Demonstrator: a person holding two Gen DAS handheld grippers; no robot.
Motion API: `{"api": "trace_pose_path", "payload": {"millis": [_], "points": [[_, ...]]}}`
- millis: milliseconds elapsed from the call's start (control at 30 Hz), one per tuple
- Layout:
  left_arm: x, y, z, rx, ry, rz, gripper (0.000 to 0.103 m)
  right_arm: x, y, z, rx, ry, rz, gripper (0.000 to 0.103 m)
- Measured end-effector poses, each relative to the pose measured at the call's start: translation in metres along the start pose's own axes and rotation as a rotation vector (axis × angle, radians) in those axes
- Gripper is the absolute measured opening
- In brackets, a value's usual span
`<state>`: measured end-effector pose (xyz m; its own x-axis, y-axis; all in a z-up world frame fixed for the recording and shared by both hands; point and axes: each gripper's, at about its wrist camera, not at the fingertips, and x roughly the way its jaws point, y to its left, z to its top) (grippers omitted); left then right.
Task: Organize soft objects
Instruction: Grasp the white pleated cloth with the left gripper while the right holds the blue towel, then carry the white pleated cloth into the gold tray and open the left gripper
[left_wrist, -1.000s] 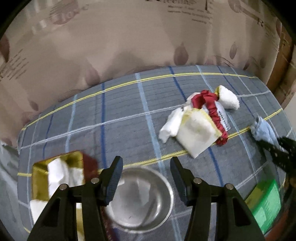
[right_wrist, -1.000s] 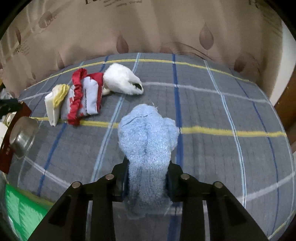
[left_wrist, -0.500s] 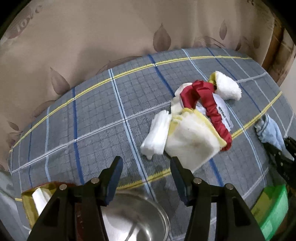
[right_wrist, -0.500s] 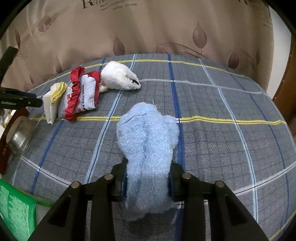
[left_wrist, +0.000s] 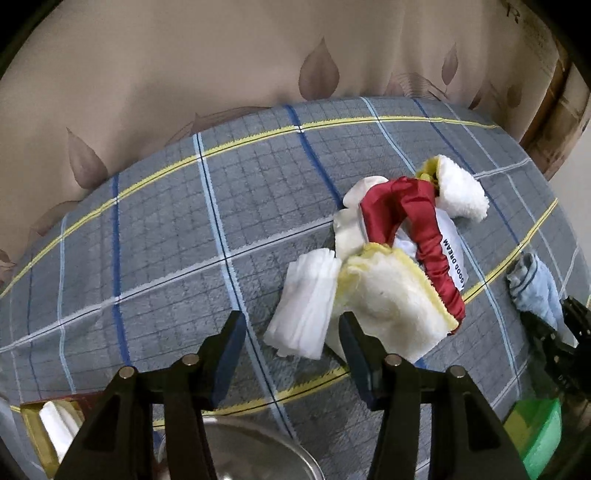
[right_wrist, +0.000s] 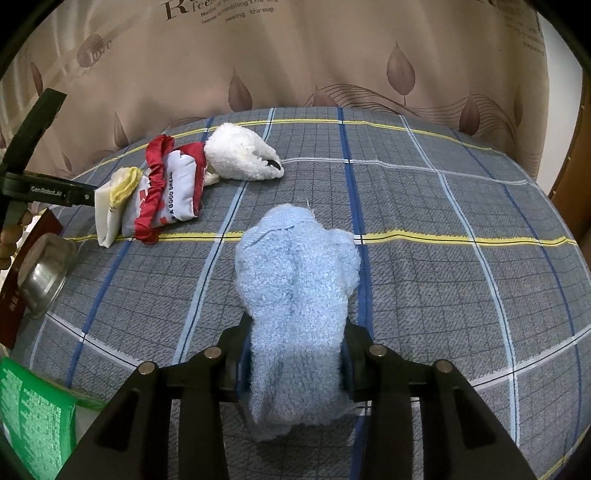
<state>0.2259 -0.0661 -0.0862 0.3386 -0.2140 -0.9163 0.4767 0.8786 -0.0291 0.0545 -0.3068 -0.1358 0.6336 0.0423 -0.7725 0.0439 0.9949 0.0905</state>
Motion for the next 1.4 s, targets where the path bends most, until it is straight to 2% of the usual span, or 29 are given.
{"api": "trace_pose_path", "payload": {"millis": [67,133,267,567,900,1100,1267,1400], "points": [[0.001,0.000,-0.001,-0.004,0.013,-0.020,0.011,0.000,0.000,0.000,0.000,0.000,0.000,0.036],[0.005,0.000,-0.003,-0.011,0.040,-0.010,0.009,0.000,0.000,0.000,0.001,0.000,0.000,0.037],[-0.001,-0.002,-0.007,-0.020,0.026,-0.007,0.008,0.000,0.001,0.000,-0.001,0.000,-0.003,0.037],[-0.037,0.002,-0.023,-0.064,0.011,-0.018,0.008,0.000,0.002,-0.001,-0.011,0.001,-0.007,0.038],[-0.087,0.018,-0.055,-0.130,-0.028,0.012,0.008,0.001,0.003,-0.001,-0.024,0.003,-0.017,0.039],[-0.137,0.042,-0.082,-0.174,-0.080,0.056,0.008,0.001,0.002,-0.001,-0.030,0.004,-0.021,0.039],[-0.175,0.078,-0.100,-0.218,-0.106,0.161,0.008,0.001,0.003,-0.001,-0.033,0.005,-0.022,0.039],[-0.186,0.112,-0.113,-0.274,-0.097,0.226,0.008,0.001,0.003,-0.001,-0.036,0.005,-0.025,0.039]]}}
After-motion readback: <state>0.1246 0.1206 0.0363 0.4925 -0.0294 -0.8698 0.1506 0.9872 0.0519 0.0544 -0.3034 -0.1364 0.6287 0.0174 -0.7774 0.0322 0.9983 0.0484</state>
